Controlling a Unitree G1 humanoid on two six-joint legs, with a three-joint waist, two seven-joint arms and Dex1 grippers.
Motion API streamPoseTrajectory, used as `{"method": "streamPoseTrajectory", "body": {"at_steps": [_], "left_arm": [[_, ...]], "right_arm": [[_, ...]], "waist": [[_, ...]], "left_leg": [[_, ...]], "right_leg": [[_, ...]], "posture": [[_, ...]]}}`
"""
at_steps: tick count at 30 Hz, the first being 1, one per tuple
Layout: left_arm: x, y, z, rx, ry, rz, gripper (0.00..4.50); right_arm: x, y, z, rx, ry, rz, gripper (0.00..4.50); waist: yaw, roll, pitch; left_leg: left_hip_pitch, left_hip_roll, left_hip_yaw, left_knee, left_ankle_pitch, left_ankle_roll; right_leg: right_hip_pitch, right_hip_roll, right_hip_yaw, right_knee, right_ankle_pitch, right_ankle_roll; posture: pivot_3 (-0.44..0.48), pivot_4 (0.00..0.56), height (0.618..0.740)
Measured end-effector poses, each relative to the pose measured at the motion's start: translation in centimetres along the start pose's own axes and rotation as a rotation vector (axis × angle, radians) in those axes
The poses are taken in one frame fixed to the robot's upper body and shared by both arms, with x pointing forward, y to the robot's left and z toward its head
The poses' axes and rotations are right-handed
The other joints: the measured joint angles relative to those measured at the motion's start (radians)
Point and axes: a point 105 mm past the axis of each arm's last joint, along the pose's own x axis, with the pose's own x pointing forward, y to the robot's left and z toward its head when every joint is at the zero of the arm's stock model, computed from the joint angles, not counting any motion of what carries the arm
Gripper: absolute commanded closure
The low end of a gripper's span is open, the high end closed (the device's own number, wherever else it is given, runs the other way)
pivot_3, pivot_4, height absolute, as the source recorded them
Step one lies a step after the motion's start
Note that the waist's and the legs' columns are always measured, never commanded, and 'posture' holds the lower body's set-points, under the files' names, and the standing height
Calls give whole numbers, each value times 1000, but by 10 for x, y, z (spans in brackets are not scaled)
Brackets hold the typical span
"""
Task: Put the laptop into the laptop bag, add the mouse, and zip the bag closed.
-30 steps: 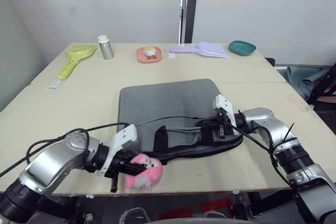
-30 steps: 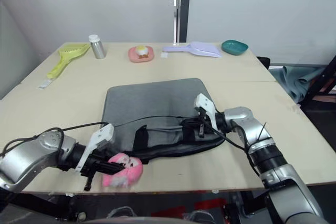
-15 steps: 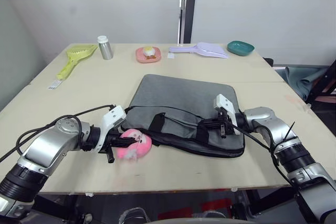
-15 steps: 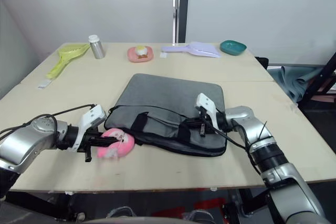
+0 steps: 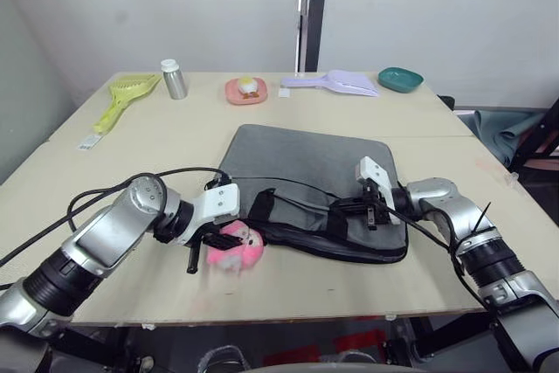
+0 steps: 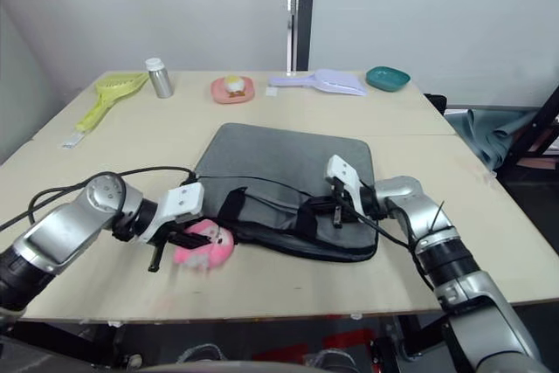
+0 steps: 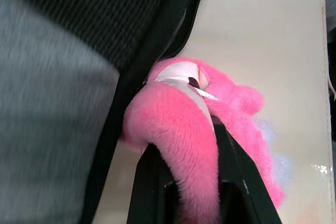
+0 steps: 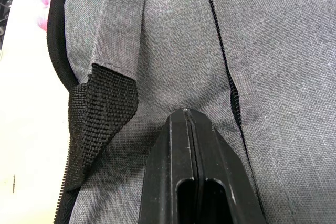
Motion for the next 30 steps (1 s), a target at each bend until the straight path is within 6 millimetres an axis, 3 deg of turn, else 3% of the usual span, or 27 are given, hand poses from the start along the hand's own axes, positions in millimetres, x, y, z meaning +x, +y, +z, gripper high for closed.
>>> {"method": "streamPoseTrajectory", "body": {"at_steps": [3,8,12,18,23,27,30], "left_arm": [[14,-14,18,-59,-132,-134,4292],[14,-25,22,-73,-162,-238,4292],[27,-18,26,-60,-188,-266,4292],[53,-5,30,239,-44,-271,4292],[66,1,40,360,-25,-276,4292],[72,-4,47,377,-57,-310,4292],[71,-9,47,264,-95,-362,4292]], "right_arm": [[1,1,3,-10,-3,4,4500],[1,4,6,-24,-10,12,4500],[0,3,5,-21,-6,4,4500],[0,2,4,-12,-2,-5,4500],[-3,-1,2,-1,12,-28,4500],[-4,-2,1,2,18,-37,4500],[-2,-1,2,1,11,-28,4500]], "waist": [[-1,-2,0],[-12,-2,2],[-7,-2,1],[-6,-1,1],[2,-1,0],[7,-1,0],[5,0,0]], "left_leg": [[0,0,0,1,0,0],[-1,2,1,-1,0,-1],[-1,2,1,1,0,-1],[0,1,1,1,0,-1],[2,1,0,4,0,0],[2,0,1,4,0,0],[1,1,0,4,0,0]], "right_leg": [[-2,0,0,0,0,0],[-3,2,0,0,-1,-2],[-2,1,0,1,-1,-2],[-1,1,0,2,-1,-2],[3,0,0,3,0,-3],[3,-1,0,3,1,-5],[2,0,0,4,1,-5]], "posture": [[0,150,740],[0,150,740],[0,150,740],[0,150,740],[0,150,740],[0,150,740],[0,150,740]]}}
